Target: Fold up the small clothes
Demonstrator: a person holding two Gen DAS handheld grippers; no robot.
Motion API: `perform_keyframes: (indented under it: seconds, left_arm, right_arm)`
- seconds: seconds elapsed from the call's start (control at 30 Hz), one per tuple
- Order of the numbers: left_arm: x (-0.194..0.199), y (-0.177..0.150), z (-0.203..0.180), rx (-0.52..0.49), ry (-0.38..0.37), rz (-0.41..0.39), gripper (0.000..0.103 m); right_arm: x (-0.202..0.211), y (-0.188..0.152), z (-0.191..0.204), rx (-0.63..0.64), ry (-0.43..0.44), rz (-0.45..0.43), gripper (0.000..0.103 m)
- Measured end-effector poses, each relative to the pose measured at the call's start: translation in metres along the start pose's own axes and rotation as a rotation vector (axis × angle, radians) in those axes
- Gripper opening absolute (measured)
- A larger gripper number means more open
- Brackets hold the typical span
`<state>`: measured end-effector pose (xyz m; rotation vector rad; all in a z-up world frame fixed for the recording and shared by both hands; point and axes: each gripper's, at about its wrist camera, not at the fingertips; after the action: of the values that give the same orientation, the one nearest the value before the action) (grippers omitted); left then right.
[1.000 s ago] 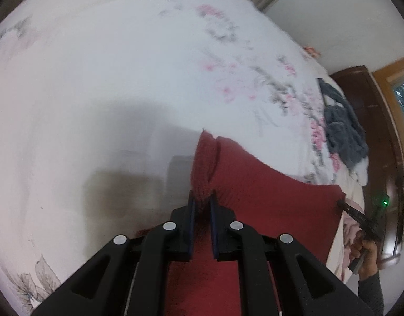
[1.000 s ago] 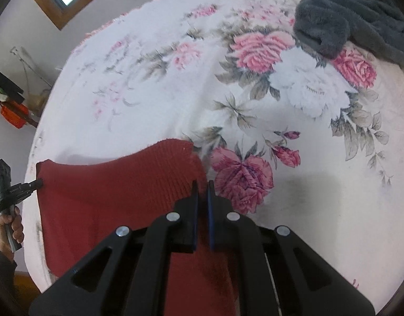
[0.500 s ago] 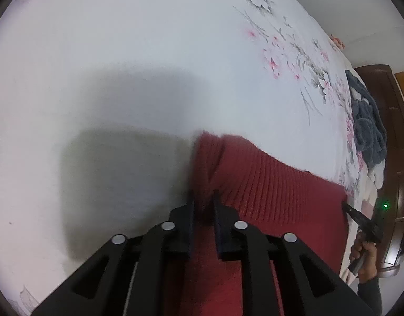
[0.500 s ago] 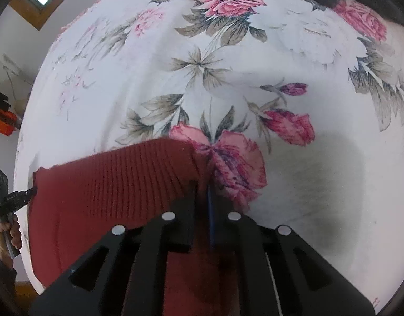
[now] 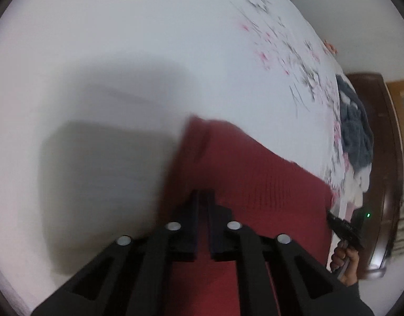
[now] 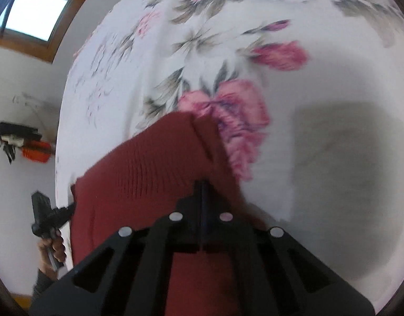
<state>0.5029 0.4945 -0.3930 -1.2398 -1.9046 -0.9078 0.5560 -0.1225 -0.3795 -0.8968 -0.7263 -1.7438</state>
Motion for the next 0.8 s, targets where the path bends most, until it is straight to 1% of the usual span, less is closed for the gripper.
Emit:
perform_keyframes:
  seconds: [0.03, 0.07, 0.1, 0.13, 0.17, 0.2, 0.23, 0.27, 0.3, 0.33, 0.4, 0.43, 0.47, 0.5, 0.53, 0.57, 0.6, 0.67, 0.7, 0.73, 0.77, 0.8]
  left_arm:
    - [0.009, -0.002, -0.001, -0.004, -0.011, -0.017, 0.011]
    - [0.019, -0.006, -0.006, -0.021, -0.039, -0.035, 0.013]
    - [0.029, -0.012, -0.015, -0.05, -0.089, -0.051, 0.014]
    - [0.038, -0.021, -0.024, -0.088, -0.151, -0.06, 0.015]
    - [0.045, -0.034, -0.037, -0.145, -0.209, -0.059, 0.016]
    - [0.044, -0.046, -0.045, -0.187, -0.234, -0.045, 0.018]
    - [0.039, -0.054, -0.044, -0.197, -0.233, -0.026, 0.018]
    - [0.027, -0.061, -0.04, -0.199, -0.188, 0.006, 0.018]
    - [0.014, -0.065, -0.029, -0.178, -0.134, 0.034, 0.007]
    - [0.007, -0.067, -0.014, -0.131, -0.119, 0.043, 0.001]
    - [0.012, -0.066, -0.002, -0.061, -0.128, 0.018, 0.002]
    - [0.019, -0.066, -0.001, -0.055, -0.114, -0.003, 0.002]
    - [0.033, -0.069, -0.007, -0.069, -0.098, -0.026, 0.004]
    - [0.044, -0.076, -0.015, -0.086, -0.126, -0.041, 0.005]
    - [0.049, -0.079, -0.022, -0.102, -0.158, -0.048, 0.005]
    - [0.058, -0.094, -0.035, -0.142, -0.226, -0.049, 0.007]
    - [0.059, -0.104, -0.043, -0.163, -0.254, -0.038, 0.007]
    - [0.05, -0.132, -0.063, -0.217, -0.299, 0.014, 0.008]
    - [0.042, -0.144, -0.067, -0.24, -0.29, 0.044, 0.01]
    - [0.033, -0.155, -0.069, -0.264, -0.25, 0.071, 0.01]
    - [0.019, -0.163, -0.066, -0.276, -0.18, 0.102, 0.006]
    - [0.008, -0.168, -0.053, -0.236, -0.17, 0.124, 0.002]
  right_arm:
    - [0.007, -0.004, 0.006, 0.023, 0.015, -0.003, 0.004]
    - [0.015, -0.011, 0.013, 0.048, 0.045, 0.003, 0.006]
    - [0.024, -0.022, 0.02, 0.071, 0.117, 0.016, 0.006]
    - [0.028, -0.034, 0.026, 0.096, 0.159, 0.034, 0.006]
    - [0.028, -0.042, 0.031, 0.119, 0.173, 0.052, 0.006]
    - [0.023, -0.055, 0.033, 0.138, 0.188, 0.084, 0.006]
    - [0.015, -0.064, 0.033, 0.143, 0.19, 0.113, 0.006]
    - [0.003, -0.075, 0.03, 0.157, 0.16, 0.14, 0.005]
    - [-0.003, -0.078, 0.028, 0.157, 0.137, 0.143, 0.0]
    - [-0.007, -0.081, 0.019, 0.136, 0.134, 0.142, 0.0]
    - [-0.001, -0.078, 0.011, 0.098, 0.137, 0.123, 0.0]
    - [0.006, -0.078, 0.011, 0.098, 0.122, 0.105, 0.0]
    - [0.016, -0.082, 0.016, 0.116, 0.105, 0.086, 0.001]
    - [0.021, -0.086, 0.024, 0.136, 0.117, 0.083, 0.003]
    - [0.026, -0.095, 0.032, 0.157, 0.15, 0.098, 0.003]
    - [0.027, -0.114, 0.046, 0.202, 0.185, 0.132, 0.003]
    - [0.025, -0.127, 0.056, 0.238, 0.197, 0.155, 0.003]
    - [0.012, -0.156, 0.07, 0.272, 0.239, 0.22, 0.003]
    - [0.003, -0.17, 0.073, 0.286, 0.239, 0.243, 0.003]
    - [-0.009, -0.181, 0.071, 0.28, 0.217, 0.27, 0.003]
    - [-0.018, -0.183, 0.068, 0.264, 0.198, 0.28, 0.0]
    - [-0.024, -0.187, 0.058, 0.236, 0.177, 0.282, 0.0]
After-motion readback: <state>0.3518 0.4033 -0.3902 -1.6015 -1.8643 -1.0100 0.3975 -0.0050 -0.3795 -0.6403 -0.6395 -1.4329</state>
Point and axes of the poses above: each gripper's, at about its wrist camera, not at the fingertips, and x roughly against the way its jaws point, z to its left, y to its top, and after that the axes turned 10 degrees about -x, right-handed
